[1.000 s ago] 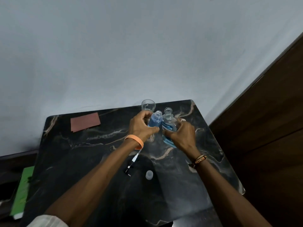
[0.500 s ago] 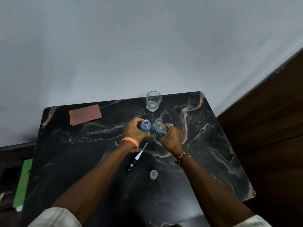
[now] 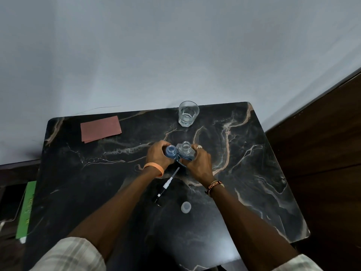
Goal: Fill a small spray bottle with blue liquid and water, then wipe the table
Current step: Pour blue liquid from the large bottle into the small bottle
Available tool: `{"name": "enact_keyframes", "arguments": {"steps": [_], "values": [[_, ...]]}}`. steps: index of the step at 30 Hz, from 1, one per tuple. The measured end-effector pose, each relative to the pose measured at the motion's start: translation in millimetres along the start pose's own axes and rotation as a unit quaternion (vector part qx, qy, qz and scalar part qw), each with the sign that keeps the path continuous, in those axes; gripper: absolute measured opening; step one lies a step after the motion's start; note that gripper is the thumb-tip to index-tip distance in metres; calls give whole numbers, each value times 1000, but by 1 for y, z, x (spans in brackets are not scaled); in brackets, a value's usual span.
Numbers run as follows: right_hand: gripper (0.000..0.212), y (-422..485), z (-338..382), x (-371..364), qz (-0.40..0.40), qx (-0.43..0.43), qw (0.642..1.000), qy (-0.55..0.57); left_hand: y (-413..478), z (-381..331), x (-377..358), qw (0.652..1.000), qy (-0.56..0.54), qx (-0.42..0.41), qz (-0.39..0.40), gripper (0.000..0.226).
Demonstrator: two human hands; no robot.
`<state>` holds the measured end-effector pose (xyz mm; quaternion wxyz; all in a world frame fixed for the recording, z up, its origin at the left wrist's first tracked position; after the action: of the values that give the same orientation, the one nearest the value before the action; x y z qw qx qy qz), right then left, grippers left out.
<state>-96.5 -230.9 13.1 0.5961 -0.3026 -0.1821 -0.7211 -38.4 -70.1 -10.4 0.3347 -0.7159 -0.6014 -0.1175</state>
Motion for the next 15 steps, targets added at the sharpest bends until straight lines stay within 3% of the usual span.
{"name": "enact_keyframes", "arguments": {"steps": [7, 15], "values": [[41, -8, -1, 2, 0, -4, 1000, 15, -2, 4, -6, 1000, 3, 5, 7, 49], [31, -13, -4, 7, 15, -8, 1000, 15, -16, -12, -9, 996, 55, -69, 3, 82]]}}
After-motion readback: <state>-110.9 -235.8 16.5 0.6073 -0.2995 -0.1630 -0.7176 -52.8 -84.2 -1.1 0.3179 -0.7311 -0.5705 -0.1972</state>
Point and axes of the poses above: each hand's wrist, its own y-axis towards the middle knuckle, its own x-axis out of the back of the hand, z = x × y, the point moved 5 cm from there along y, towards the middle knuckle, and after that the axes turned 7 degrees about x, right-handed, at the moved point
